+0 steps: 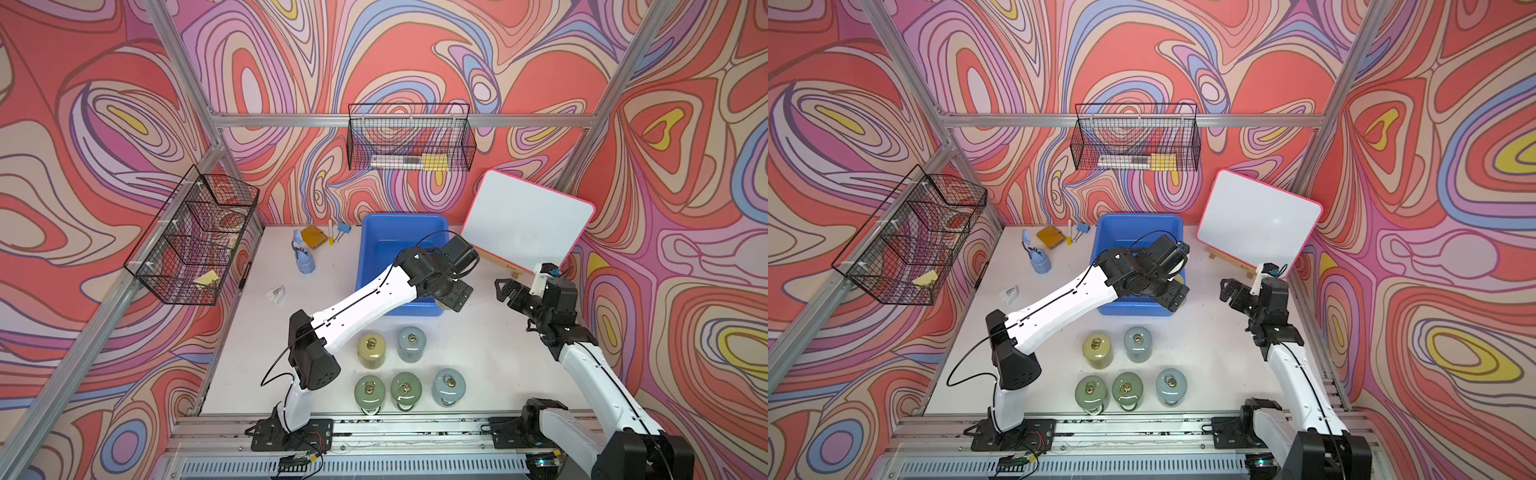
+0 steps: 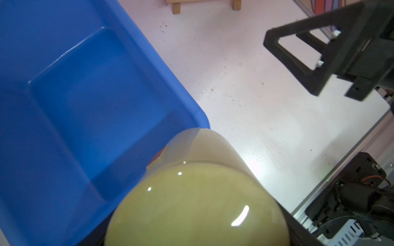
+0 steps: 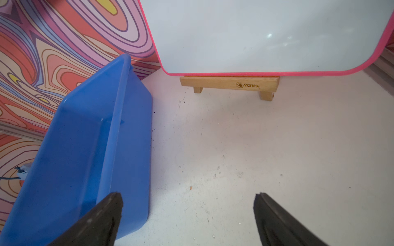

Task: Take the tea canister out of the basket
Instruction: Place the tea canister at the center of the board.

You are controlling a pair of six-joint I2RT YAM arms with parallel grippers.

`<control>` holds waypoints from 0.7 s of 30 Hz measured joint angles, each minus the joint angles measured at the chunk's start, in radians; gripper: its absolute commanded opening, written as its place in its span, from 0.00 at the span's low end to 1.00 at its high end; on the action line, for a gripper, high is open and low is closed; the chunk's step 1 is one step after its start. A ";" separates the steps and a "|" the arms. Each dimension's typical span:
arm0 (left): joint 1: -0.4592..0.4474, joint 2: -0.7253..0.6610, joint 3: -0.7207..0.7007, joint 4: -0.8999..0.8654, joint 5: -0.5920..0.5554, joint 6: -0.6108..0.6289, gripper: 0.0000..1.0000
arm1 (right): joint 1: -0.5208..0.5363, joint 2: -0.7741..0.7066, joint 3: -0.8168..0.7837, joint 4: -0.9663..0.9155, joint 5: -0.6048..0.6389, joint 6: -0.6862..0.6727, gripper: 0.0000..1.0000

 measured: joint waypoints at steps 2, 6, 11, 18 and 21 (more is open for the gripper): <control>-0.029 0.000 -0.004 0.001 -0.001 -0.007 0.34 | 0.000 -0.003 0.000 -0.003 0.017 0.001 0.98; -0.076 0.000 -0.014 0.005 -0.008 -0.026 0.34 | 0.000 -0.005 0.000 -0.006 0.043 0.005 0.98; -0.121 0.000 -0.027 0.007 -0.021 -0.047 0.34 | 0.000 -0.026 -0.002 -0.010 0.058 0.008 0.98; -0.153 0.000 -0.120 0.047 -0.031 -0.080 0.33 | 0.000 -0.039 -0.007 -0.018 0.079 0.008 0.98; -0.153 0.001 -0.165 0.057 -0.037 -0.090 0.33 | 0.000 -0.039 -0.008 -0.024 0.089 0.008 0.98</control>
